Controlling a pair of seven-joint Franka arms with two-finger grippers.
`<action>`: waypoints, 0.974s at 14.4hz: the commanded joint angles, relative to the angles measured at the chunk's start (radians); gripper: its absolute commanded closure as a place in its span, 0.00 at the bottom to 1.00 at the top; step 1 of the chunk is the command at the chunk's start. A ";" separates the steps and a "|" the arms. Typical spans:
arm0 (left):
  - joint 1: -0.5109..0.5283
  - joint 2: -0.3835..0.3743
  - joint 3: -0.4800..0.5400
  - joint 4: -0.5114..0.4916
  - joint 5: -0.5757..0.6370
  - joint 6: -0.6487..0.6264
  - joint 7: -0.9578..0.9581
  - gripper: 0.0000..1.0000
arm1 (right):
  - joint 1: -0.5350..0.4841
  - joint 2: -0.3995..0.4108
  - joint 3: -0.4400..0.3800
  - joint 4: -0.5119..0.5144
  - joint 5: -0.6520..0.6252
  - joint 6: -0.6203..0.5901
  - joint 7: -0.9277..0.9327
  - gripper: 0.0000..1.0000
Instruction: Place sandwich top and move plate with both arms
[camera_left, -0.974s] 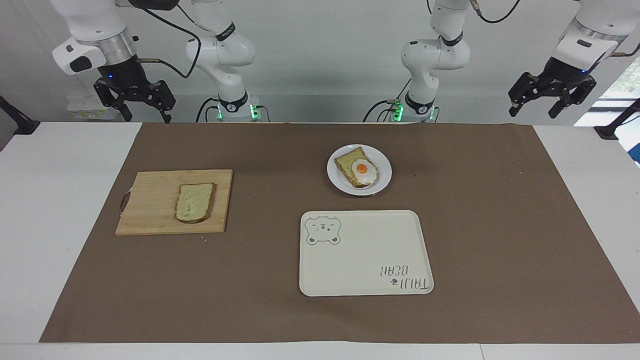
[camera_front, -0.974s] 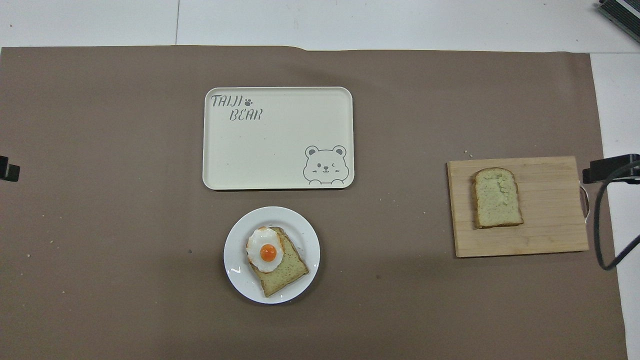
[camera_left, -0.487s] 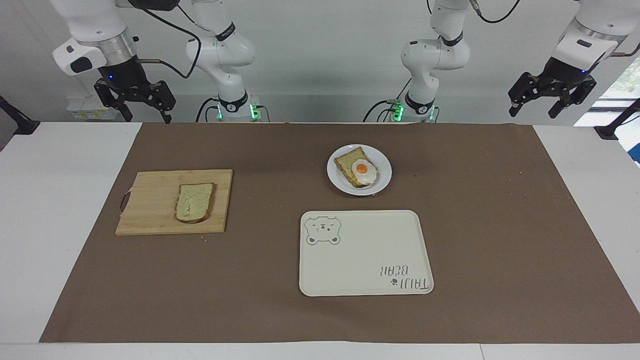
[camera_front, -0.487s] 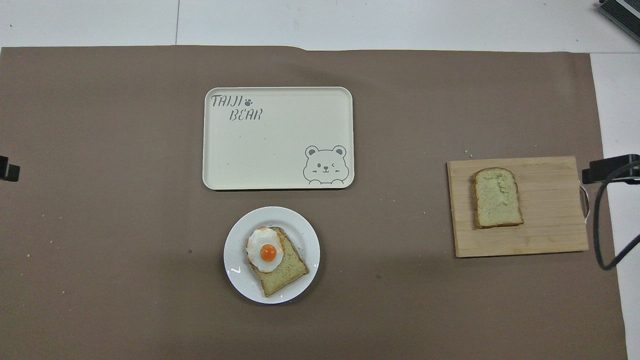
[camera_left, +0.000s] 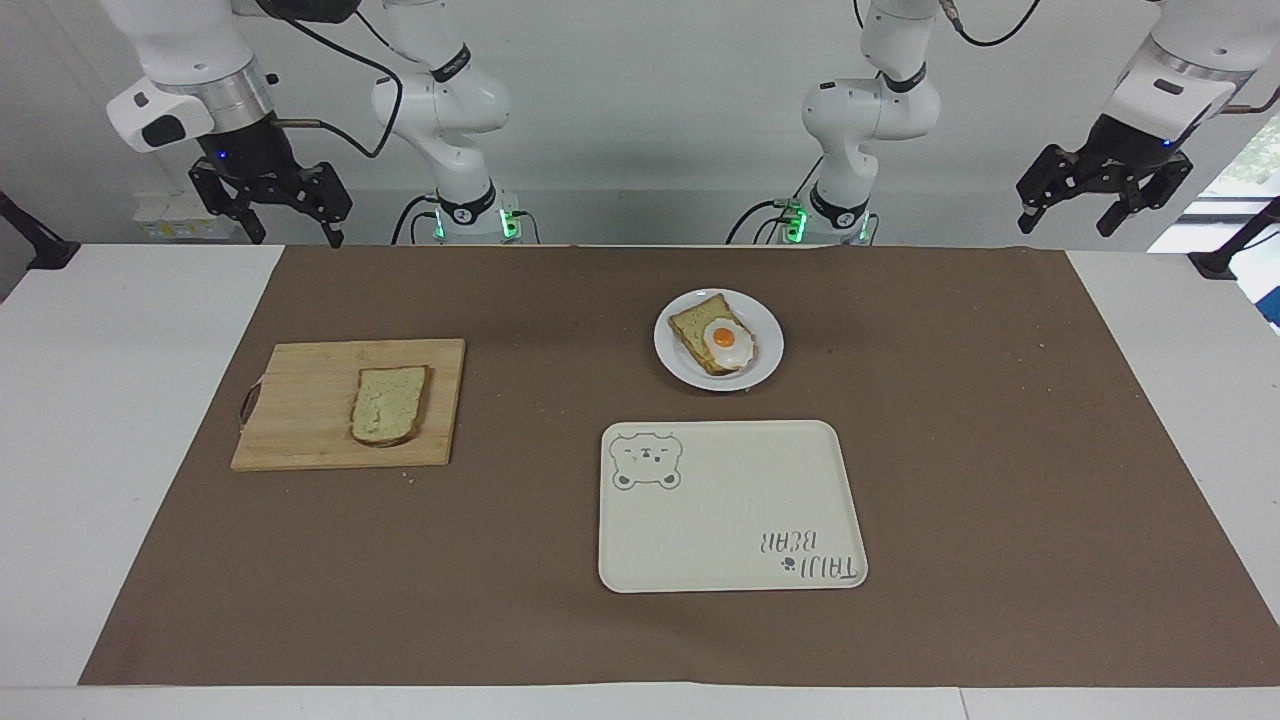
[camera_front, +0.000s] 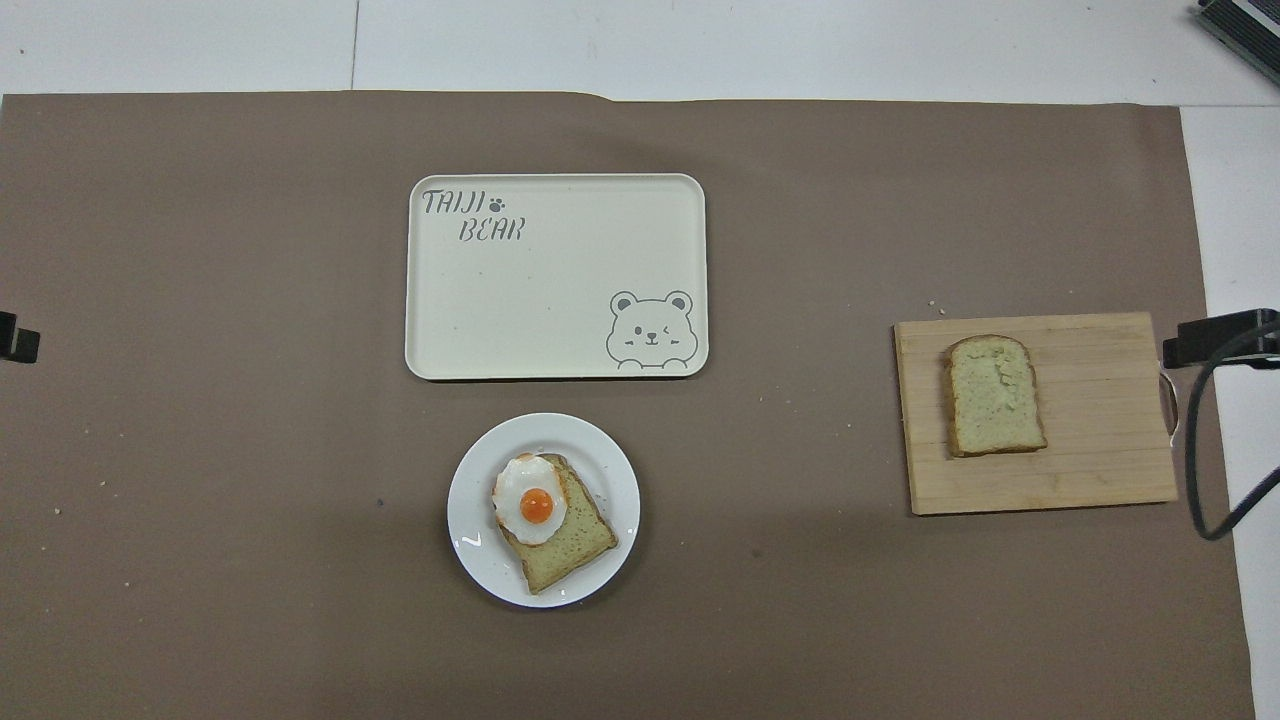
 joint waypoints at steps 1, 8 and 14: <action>0.015 -0.016 -0.014 -0.014 0.012 -0.001 -0.007 0.00 | -0.013 -0.017 0.009 -0.035 0.006 0.022 -0.016 0.00; 0.013 -0.016 -0.014 -0.014 0.012 -0.001 -0.007 0.00 | -0.017 -0.026 0.009 -0.077 0.006 0.079 -0.028 0.00; 0.015 -0.016 -0.014 -0.016 0.012 -0.001 -0.007 0.00 | -0.019 -0.026 0.009 -0.077 0.006 0.077 -0.028 0.00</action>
